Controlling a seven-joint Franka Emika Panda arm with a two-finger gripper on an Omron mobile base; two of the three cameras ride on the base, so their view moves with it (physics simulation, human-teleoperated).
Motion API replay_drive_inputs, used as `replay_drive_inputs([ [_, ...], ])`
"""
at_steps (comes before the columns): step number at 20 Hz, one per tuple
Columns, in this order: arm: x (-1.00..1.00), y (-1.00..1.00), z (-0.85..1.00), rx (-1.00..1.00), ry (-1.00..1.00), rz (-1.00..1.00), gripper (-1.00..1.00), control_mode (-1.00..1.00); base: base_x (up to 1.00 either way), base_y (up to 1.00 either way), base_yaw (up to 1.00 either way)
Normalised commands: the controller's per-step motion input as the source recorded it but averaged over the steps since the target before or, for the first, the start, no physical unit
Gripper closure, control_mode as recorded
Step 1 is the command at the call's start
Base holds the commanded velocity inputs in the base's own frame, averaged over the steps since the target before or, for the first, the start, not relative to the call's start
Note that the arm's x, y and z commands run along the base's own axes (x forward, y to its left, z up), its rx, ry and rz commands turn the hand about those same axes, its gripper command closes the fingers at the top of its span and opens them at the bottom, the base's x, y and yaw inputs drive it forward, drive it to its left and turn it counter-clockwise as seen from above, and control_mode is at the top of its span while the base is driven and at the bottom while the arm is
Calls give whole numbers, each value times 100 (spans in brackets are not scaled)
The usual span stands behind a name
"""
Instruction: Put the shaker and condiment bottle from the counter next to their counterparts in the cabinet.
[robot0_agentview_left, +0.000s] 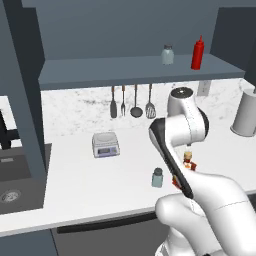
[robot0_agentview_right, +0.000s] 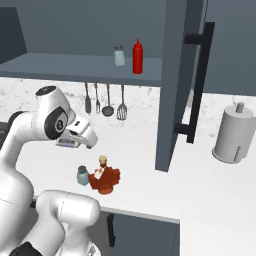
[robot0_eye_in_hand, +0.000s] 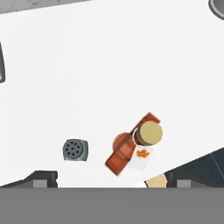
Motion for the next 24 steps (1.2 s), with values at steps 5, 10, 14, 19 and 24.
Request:
replay_drive_inputs([
  [5,-18,10,-16,-1,-4,-1,-100,-100,0,0,0],
  [10,-11,21,-8,-5,-16,-4,-100,-100,0,0,0],
  [14,0,9,-9,-4,-14,0,-100,-100,0,0,0],
  [19,0,-19,-25,0,-9,-8,-100,-100,0,0,0],
  [24,0,-4,-21,0,-7,-12,-100,-100,0,0,0],
])
